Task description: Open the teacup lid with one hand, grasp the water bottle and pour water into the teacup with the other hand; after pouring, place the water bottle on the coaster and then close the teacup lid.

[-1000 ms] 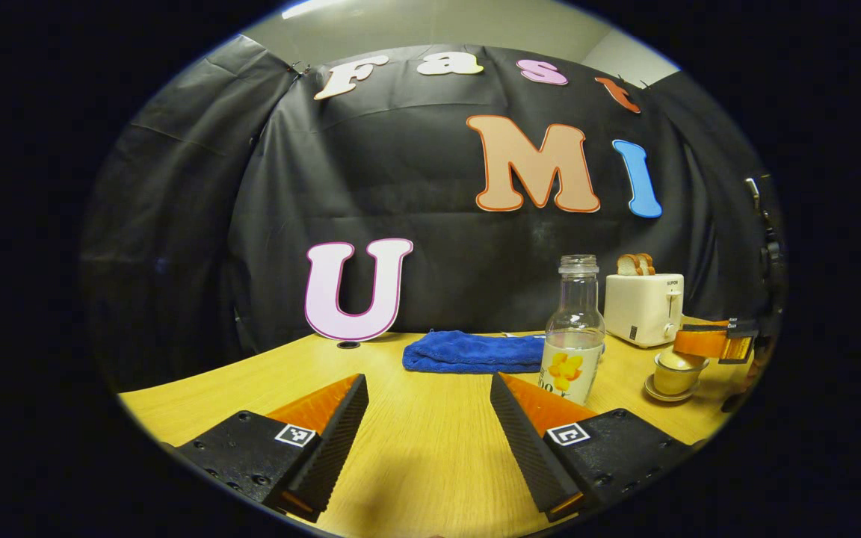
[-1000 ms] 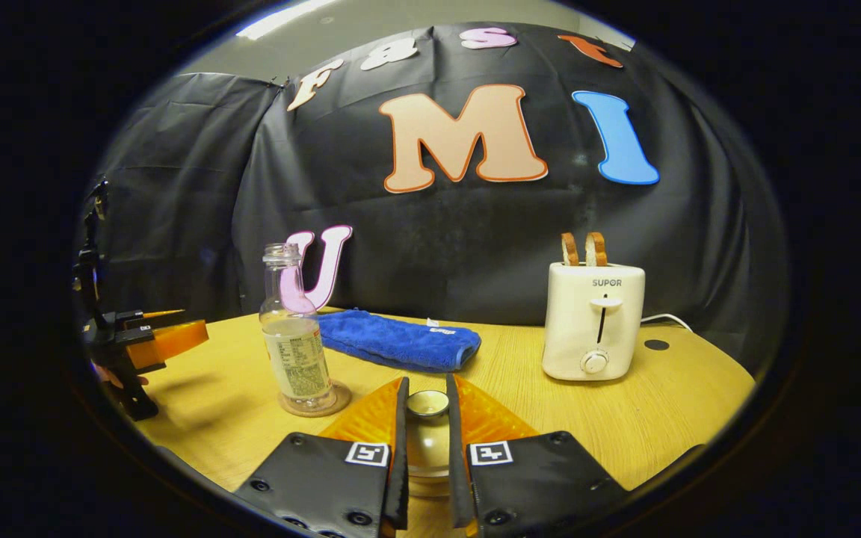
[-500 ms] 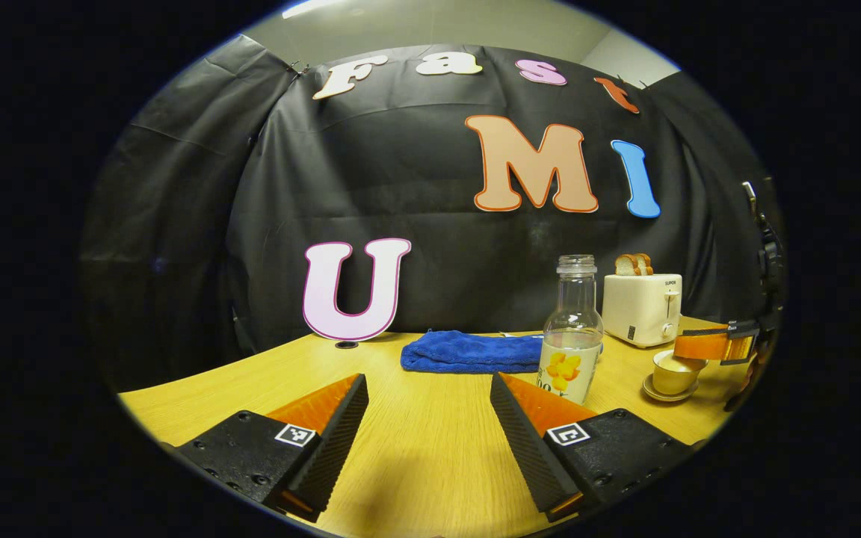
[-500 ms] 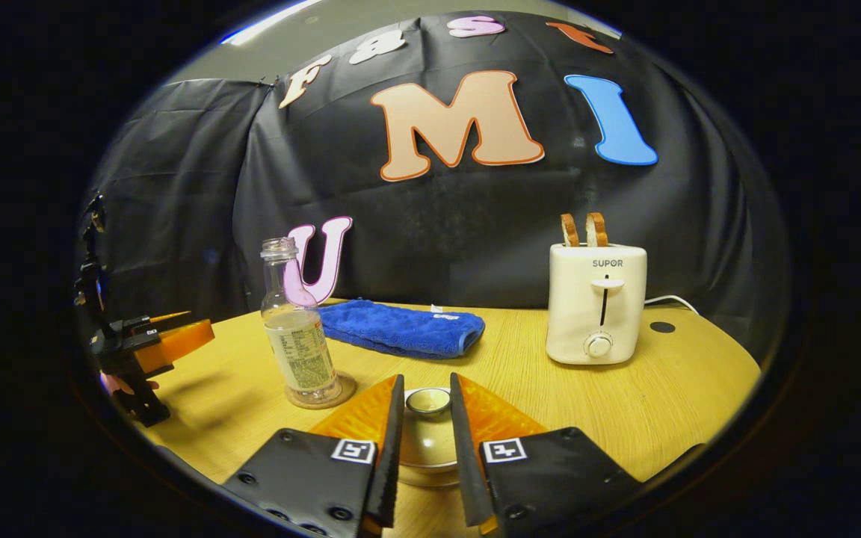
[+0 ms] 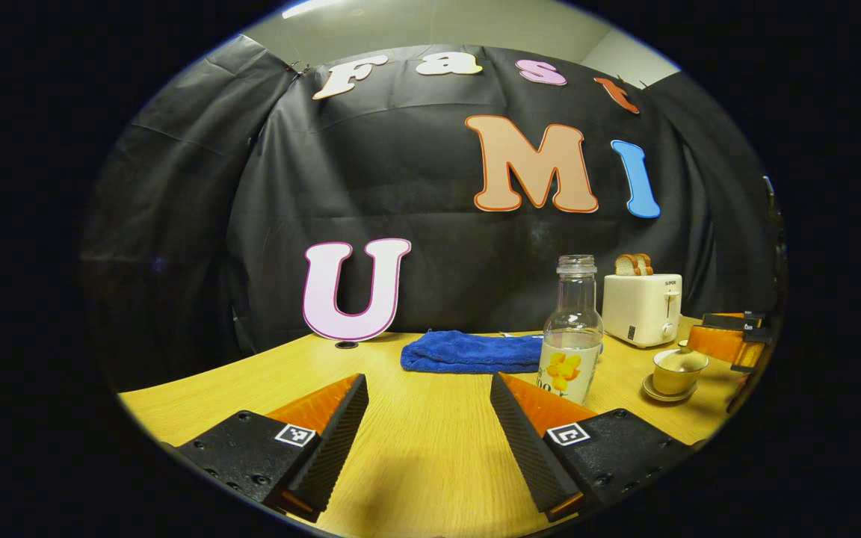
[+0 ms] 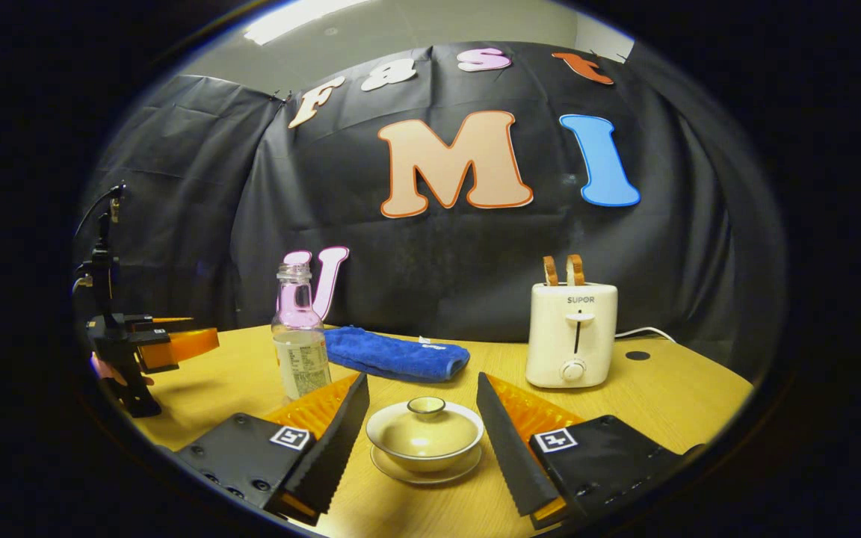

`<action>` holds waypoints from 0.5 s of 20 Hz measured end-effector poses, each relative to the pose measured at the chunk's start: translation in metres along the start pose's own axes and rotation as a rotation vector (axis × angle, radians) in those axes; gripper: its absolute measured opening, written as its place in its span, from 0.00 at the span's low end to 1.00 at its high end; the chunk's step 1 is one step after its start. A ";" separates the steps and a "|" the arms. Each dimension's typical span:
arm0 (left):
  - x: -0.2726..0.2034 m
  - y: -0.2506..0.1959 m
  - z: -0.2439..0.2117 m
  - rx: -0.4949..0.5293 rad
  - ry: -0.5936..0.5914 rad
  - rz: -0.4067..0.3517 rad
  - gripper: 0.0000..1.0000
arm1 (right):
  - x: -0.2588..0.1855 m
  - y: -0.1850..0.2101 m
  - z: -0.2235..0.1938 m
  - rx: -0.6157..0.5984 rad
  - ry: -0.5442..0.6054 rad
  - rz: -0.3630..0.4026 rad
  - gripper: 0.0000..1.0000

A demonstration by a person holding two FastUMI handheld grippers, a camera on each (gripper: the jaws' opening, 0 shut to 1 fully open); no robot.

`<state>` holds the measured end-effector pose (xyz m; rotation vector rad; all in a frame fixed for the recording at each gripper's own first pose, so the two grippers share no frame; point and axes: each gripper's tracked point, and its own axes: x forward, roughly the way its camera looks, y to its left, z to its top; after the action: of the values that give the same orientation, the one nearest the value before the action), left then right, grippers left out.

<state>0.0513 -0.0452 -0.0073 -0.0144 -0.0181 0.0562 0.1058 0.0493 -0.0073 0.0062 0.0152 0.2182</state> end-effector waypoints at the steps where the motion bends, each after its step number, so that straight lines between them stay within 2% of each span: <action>1: 0.000 -0.001 0.000 0.000 0.000 0.000 0.96 | -0.004 -0.005 0.001 -0.002 0.000 -0.023 0.99; 2: 0.000 -0.001 0.000 0.000 0.000 0.000 0.96 | -0.009 -0.009 0.001 -0.003 -0.004 -0.048 0.86; 6: 0.000 0.003 0.001 0.003 -0.001 0.013 0.96 | -0.036 -0.034 0.003 -0.006 -0.011 -0.164 0.98; 8: 0.000 0.007 0.001 0.005 -0.004 0.034 0.95 | -0.053 -0.048 0.005 -0.009 -0.015 -0.229 0.98; 9: -0.001 0.007 0.001 0.005 -0.004 0.036 0.95 | -0.061 -0.056 0.005 -0.009 -0.018 -0.265 0.94; 10: -0.002 0.008 0.001 0.005 -0.003 0.039 0.95 | -0.069 -0.063 0.006 -0.010 -0.020 -0.299 0.98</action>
<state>0.0491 -0.0375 -0.0066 -0.0098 -0.0209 0.0953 0.0520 -0.0275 -0.0011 -0.0042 -0.0046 -0.0805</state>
